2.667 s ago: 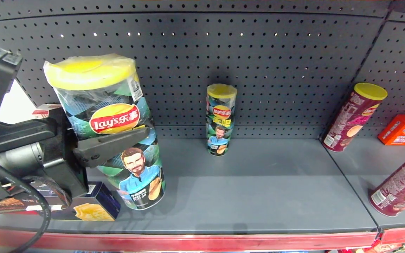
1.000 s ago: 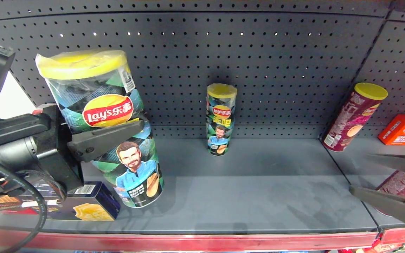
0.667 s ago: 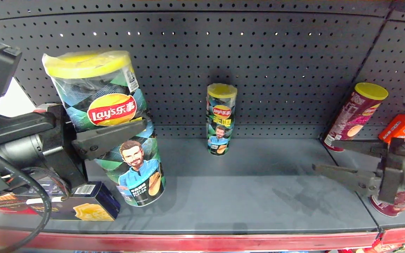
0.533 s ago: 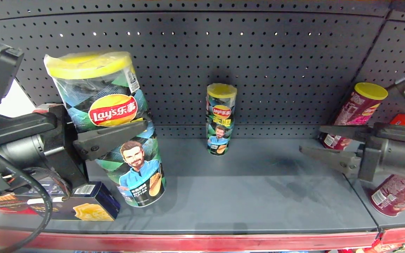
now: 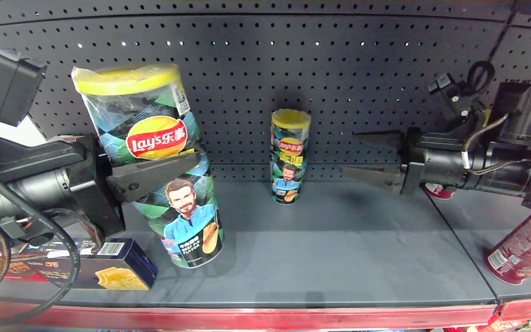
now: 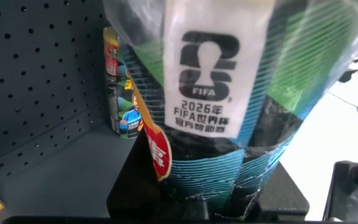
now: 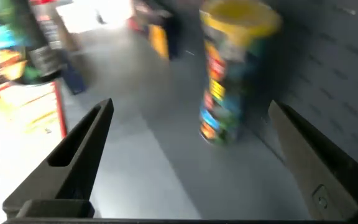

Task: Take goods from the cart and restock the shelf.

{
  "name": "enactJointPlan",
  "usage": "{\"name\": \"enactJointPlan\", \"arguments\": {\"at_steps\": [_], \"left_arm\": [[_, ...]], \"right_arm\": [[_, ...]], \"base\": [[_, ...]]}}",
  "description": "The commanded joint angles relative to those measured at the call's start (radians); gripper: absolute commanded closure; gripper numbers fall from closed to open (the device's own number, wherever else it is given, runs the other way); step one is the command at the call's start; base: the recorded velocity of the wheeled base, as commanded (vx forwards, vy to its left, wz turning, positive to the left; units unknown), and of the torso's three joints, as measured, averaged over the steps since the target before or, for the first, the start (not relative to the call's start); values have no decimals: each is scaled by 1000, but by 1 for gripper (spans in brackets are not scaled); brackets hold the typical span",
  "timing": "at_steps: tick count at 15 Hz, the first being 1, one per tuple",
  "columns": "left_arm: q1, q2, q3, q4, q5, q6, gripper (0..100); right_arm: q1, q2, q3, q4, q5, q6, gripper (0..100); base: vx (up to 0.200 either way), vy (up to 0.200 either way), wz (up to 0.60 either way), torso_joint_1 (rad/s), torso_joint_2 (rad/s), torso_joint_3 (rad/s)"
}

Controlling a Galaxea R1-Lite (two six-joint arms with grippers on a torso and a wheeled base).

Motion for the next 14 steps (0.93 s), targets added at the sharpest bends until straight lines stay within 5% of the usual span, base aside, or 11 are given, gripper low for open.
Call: {"name": "enactJointPlan", "arguments": {"at_steps": [1, 4, 14], "left_arm": [[-3, 24, -16, 0, -2, 0, 100], [3, 27, -17, 0, -58, -2, 100], [5, 62, -31, -41, -57, -3, 100]], "right_arm": [[-14, 127, -49, -65, 113, -4, 0], [-16, 233, -177, -72, 128, -2, 0], [-13, 437, -349, -78, 127, -2, 0]], "base": [[0, 0, 0, 0, 0, 0], [0, 0, 0, 0, 0, 0], [0, 0, 0, 0, 0, 0]]}}
